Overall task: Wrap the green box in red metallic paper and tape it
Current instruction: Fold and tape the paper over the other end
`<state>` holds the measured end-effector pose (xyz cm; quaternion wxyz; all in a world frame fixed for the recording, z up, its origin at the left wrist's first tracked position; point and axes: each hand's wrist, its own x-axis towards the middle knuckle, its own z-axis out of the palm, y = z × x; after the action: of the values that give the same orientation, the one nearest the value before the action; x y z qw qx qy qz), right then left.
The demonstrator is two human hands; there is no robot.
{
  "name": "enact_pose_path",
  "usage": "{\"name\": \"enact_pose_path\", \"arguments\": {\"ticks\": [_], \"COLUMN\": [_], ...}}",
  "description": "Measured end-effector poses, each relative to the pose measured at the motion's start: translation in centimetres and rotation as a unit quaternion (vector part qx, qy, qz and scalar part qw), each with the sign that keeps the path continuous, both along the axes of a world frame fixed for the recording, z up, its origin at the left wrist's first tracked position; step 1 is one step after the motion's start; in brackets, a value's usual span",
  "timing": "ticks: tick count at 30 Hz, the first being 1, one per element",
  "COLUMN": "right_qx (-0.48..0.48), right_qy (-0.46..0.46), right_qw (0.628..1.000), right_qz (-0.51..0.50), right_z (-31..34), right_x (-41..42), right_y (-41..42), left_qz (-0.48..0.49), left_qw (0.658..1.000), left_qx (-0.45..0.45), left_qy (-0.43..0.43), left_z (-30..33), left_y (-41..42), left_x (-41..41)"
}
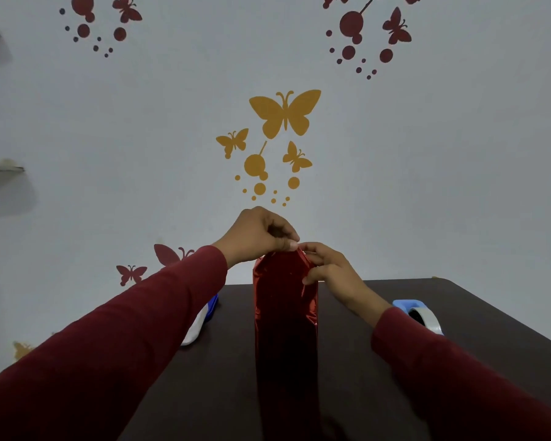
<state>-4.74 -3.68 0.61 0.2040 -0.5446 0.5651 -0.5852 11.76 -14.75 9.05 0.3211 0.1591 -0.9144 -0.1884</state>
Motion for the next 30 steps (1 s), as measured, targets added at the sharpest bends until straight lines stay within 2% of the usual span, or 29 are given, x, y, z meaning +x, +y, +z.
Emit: {"name": "enact_pose_path", "arguments": {"ticks": [4,7,11,14,17,21,24,27,29,30], "right_qx": [-0.014,-0.065,-0.129,-0.139,-0.122,-0.057,0.024,0.146,0.217,0.238], "right_qy": [0.002,0.02,0.011,-0.05,-0.085,-0.019,0.062,0.144,0.133,0.097], "right_qw": [1.0,0.997,0.978,0.959,0.947,0.928,0.896,0.857,0.853,0.862], "right_qz": [-0.004,-0.046,-0.162,-0.243,-0.283,-0.368,-0.438,-0.473,-0.456,-0.438], "right_z": [-0.5,-0.6,-0.5,-0.9,-2.3,-5.0,-7.1,-8.8,-9.1,-9.1], "right_x": [0.3,0.4,0.2,-0.9,-2.4,-4.4,-6.3,-8.4,-9.5,-9.9], "right_y": [0.3,1.4,4.3,7.3,10.6,14.4,16.6,17.9,18.2,18.1], "left_qz": [0.025,0.016,-0.011,-0.049,-0.083,-0.13,-0.169,-0.18,-0.183,-0.183], "left_qw": [0.993,0.98,0.951,0.938,0.944,0.965,0.976,0.978,0.978,0.978], "left_qx": [-0.029,-0.058,-0.173,-0.196,-0.172,-0.117,-0.061,-0.04,-0.03,-0.02], "left_qy": [0.111,0.19,0.257,0.282,0.27,0.195,0.12,0.093,0.092,0.095], "left_z": [-0.7,-1.6,-3.9,-7.1,-11.2,-15.8,-18.2,-20.0,-21.0,-21.5], "left_y": [1.7,4.3,7.8,9.5,10.8,12.4,13.2,13.4,13.5,13.6], "left_x": [-0.2,-0.4,-1.3,-3.7,-7.1,-10.9,-13.4,-15.8,-16.9,-17.4]}}
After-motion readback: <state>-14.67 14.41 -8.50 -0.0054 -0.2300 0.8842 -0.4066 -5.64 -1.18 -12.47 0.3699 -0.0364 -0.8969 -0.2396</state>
